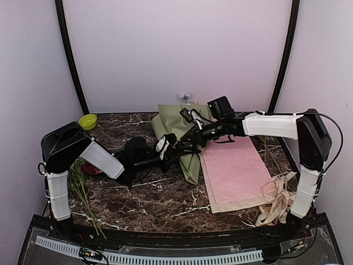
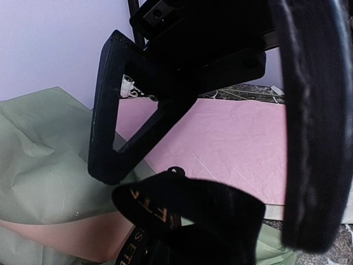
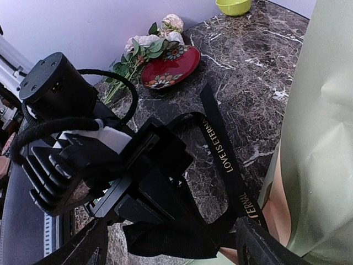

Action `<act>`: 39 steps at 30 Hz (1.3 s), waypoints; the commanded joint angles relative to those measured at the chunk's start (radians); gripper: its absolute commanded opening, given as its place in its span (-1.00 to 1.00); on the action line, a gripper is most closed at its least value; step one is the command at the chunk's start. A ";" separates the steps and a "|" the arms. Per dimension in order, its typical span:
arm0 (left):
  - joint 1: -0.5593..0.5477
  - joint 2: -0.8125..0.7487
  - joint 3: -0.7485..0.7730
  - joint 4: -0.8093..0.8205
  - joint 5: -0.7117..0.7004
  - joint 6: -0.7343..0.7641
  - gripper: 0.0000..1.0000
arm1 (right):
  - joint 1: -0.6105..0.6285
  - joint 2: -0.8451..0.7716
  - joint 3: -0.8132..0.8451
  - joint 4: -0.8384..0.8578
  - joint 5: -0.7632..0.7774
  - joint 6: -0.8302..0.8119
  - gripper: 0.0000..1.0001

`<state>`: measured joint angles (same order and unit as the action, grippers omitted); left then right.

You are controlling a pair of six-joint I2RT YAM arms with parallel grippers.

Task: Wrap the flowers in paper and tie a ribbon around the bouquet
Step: Cross the half-tied ribbon over the folded bouquet.

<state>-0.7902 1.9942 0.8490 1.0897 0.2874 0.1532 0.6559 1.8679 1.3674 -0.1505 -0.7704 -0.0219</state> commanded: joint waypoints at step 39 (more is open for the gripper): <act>0.198 -0.442 -0.020 -1.255 -0.406 -0.436 0.47 | -0.018 0.068 0.064 -0.025 0.084 0.032 -1.00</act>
<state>-0.6037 1.5211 0.8188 -0.0242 -0.1310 -0.2169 0.6411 1.9224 1.3964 -0.1677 -0.6975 0.0093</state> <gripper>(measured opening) 0.751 0.005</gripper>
